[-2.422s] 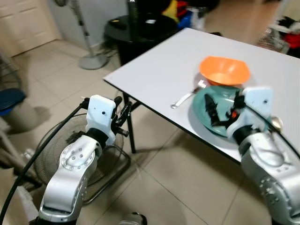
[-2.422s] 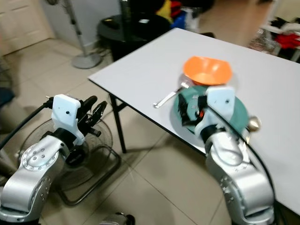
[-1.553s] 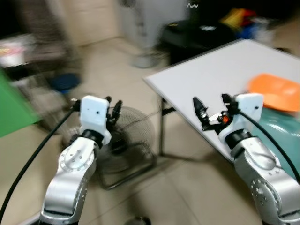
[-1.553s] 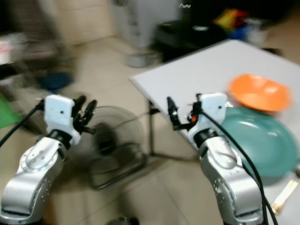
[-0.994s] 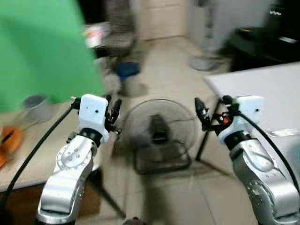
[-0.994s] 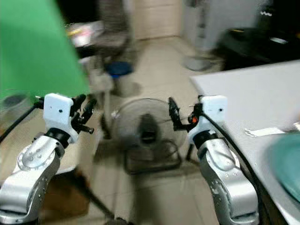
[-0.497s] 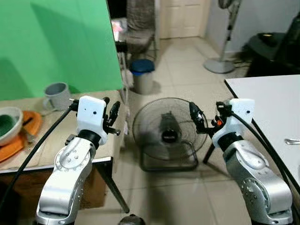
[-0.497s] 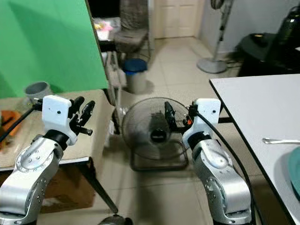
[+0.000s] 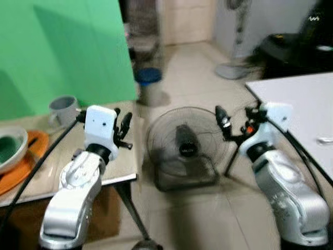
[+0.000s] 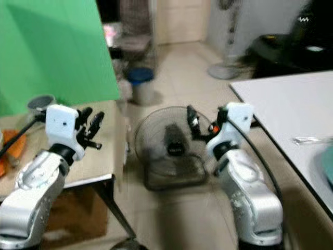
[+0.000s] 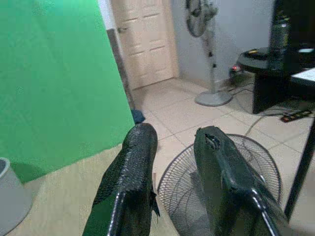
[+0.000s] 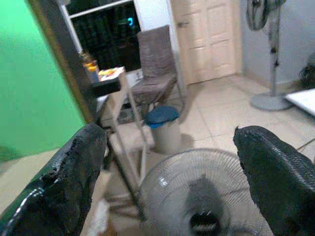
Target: Setting the table
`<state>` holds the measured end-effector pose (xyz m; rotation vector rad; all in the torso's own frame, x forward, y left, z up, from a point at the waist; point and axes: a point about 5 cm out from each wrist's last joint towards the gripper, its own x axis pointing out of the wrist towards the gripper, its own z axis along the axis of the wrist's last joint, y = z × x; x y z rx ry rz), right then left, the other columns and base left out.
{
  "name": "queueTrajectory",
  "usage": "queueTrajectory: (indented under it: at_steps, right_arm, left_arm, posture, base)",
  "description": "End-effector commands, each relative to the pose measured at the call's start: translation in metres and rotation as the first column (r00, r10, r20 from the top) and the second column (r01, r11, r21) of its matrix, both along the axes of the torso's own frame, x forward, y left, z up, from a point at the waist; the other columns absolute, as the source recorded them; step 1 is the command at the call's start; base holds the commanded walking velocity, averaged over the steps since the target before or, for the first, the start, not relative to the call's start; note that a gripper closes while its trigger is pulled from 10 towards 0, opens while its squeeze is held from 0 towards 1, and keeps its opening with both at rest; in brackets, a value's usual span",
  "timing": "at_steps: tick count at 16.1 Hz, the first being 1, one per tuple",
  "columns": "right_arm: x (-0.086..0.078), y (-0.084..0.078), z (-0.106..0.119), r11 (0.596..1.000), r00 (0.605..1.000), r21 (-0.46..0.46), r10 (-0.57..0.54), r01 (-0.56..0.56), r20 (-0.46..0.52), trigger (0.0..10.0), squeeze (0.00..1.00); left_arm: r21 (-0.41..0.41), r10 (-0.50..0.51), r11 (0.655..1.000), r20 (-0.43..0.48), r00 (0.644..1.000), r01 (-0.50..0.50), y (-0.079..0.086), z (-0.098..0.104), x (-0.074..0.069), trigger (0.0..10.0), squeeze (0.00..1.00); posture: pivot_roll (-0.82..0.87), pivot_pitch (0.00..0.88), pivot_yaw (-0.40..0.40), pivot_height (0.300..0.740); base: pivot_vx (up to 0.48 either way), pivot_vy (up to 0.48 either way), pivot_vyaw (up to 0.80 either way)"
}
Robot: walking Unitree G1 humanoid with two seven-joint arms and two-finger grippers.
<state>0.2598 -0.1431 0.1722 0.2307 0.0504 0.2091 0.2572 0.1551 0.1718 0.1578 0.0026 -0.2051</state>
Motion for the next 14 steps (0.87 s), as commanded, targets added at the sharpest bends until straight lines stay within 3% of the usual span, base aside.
queueTrajectory:
  at_steps: [1,9,11,14]
  right_arm:
    - [-0.0016,-0.0030,0.0017,0.999,1.000,0.039,0.001,-0.001,-0.003,10.0,0.00]
    - [-0.0032,-0.0002,-0.0007,0.999,0.999,0.005,0.034,-0.034,-0.014,10.0,0.00]
    - [-0.0030,0.0013,-0.0008,0.999,0.999,-0.002,0.049,-0.049,-0.015,10.0,0.00]
    - [-0.0029,0.0065,-0.0016,0.995,0.995,-0.010,0.095,-0.095,-0.020,10.0,0.00]
  left_arm:
    - [0.000,-0.012,1.000,0.004,1.000,0.012,-0.0027,0.0020,-0.0007,10.0,0.00]
    - [0.005,-0.009,1.000,0.005,1.000,0.009,-0.0016,0.0022,-0.0025,10.0,0.00]
    - [-0.002,-0.001,1.000,0.019,1.000,0.001,-0.0009,0.0034,-0.0026,10.0,0.00]
    - [-0.024,0.015,1.000,0.038,0.999,-0.014,0.0022,0.0072,-0.0018,10.0,0.00]
  posture:
    - [0.10,0.000,0.063,0.740]
    - [0.11,0.000,0.052,0.740]
    - [0.12,0.000,0.047,0.740]
    - [0.13,0.000,0.036,0.740]
  base:
    - [0.000,0.289,0.00]
    - [0.000,0.284,0.00]
    - [0.000,0.000,0.00]
    - [0.000,0.000,0.71]
